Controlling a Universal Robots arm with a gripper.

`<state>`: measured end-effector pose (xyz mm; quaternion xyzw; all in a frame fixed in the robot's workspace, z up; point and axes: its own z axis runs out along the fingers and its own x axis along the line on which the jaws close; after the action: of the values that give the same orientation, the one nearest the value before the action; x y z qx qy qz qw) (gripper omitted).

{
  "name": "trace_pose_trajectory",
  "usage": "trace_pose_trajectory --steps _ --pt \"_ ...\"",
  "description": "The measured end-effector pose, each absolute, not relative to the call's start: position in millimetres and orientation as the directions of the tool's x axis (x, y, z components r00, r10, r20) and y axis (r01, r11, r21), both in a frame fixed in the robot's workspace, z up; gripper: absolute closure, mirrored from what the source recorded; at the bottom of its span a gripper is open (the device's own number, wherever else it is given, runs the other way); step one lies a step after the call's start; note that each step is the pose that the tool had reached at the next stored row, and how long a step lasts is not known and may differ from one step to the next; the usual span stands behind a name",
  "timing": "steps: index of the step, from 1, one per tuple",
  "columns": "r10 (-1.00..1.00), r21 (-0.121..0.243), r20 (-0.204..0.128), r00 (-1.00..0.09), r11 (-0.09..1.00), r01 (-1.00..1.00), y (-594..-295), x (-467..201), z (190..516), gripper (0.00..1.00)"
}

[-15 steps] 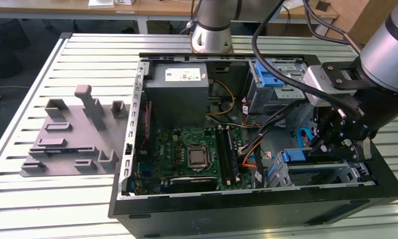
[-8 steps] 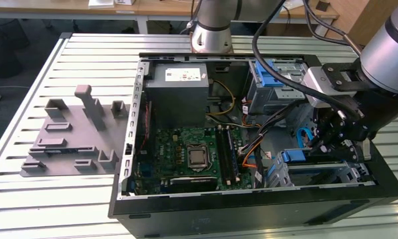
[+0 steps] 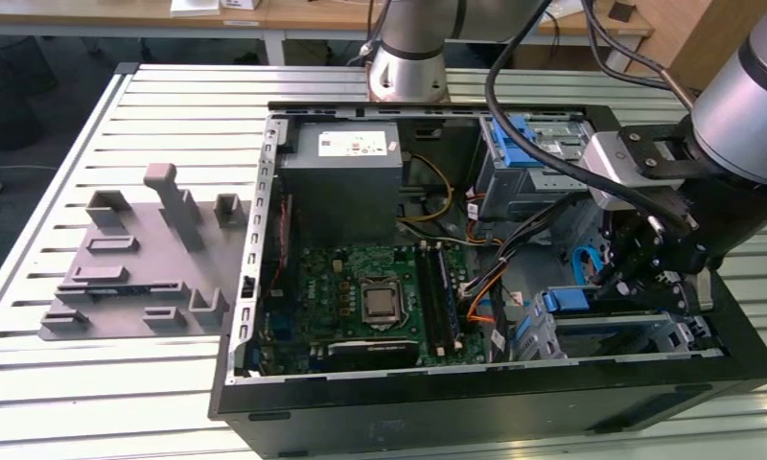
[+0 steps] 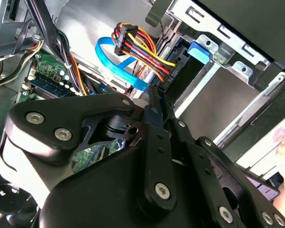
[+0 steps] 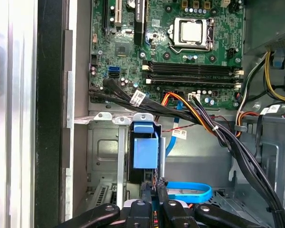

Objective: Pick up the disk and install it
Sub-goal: 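Insert the second disk wire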

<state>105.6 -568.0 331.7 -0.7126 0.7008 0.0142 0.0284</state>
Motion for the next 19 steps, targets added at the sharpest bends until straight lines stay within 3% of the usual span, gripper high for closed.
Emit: trace_pose_trajectory --steps 9,10,19 --pt "-0.998 -0.020 -0.060 0.017 -0.016 -1.000 -568.2 106.3 330.2 0.83" --pt "-0.998 -0.020 -0.060 0.017 -0.016 -1.000 -568.2 106.3 330.7 0.76" --pt "-0.998 -0.020 -0.060 0.017 -0.016 -1.000 -568.2 106.3 339.4 0.78"
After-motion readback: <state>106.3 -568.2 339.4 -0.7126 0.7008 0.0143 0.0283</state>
